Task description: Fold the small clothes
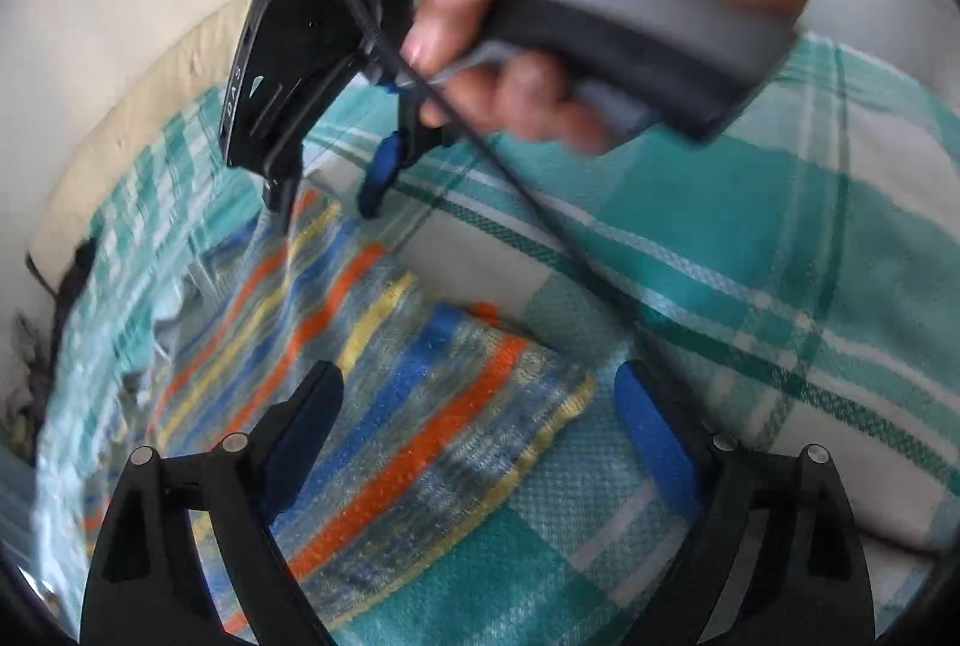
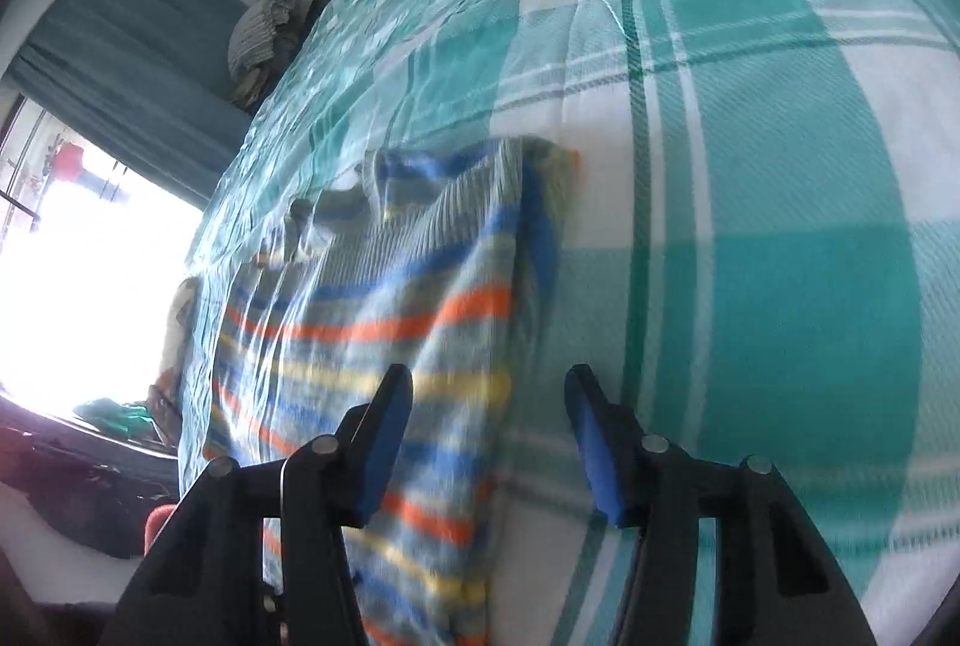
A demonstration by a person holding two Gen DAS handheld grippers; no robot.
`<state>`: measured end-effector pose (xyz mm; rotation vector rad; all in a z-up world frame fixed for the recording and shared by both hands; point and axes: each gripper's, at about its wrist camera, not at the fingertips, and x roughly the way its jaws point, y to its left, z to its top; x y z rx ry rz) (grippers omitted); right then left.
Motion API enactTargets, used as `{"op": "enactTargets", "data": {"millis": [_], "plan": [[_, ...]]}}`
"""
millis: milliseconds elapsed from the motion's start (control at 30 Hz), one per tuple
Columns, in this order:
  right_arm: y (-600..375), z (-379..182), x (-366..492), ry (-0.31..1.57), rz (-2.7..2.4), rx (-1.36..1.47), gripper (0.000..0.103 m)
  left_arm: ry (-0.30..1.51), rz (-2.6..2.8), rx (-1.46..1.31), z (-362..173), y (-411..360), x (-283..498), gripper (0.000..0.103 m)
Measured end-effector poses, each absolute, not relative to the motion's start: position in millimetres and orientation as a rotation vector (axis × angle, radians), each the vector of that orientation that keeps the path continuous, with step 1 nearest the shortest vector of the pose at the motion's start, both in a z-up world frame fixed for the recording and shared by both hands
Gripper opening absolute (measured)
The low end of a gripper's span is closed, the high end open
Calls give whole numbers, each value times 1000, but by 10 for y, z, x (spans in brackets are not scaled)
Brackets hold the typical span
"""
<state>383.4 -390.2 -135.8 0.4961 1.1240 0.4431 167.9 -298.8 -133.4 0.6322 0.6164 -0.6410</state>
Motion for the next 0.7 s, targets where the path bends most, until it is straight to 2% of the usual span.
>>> {"op": "enactTargets", "data": {"millis": [33,100,133,167,333,500,567,700], "plan": [[-3908,-1406,3970,1114,438,540,54,652,-639,583,-1326,-2942,1768,84],[-3928,-1478,4132,1094,430,619,47,737,-652,469,-1320,-2810,1958,52],[-3927,-1505,4199,1089,416,638,20,761,-643,427,-1312,-2743,2028,11],[-3909,-1508,4227,1097,397,631,10,780,-630,384,-1283,-2663,2092,10],[-3636,-943,4172,1039,418,481,9,787,-635,75,-897,-1948,2110,10],[-2741,-378,4222,1018,560,351,9,798,-500,-201,-635,-799,2048,10],[-2248,-350,4285,1022,618,321,9,832,-416,-306,-686,-254,2077,10],[-1312,-614,4380,1041,676,324,11,873,-263,-365,-880,359,2018,11]]}}
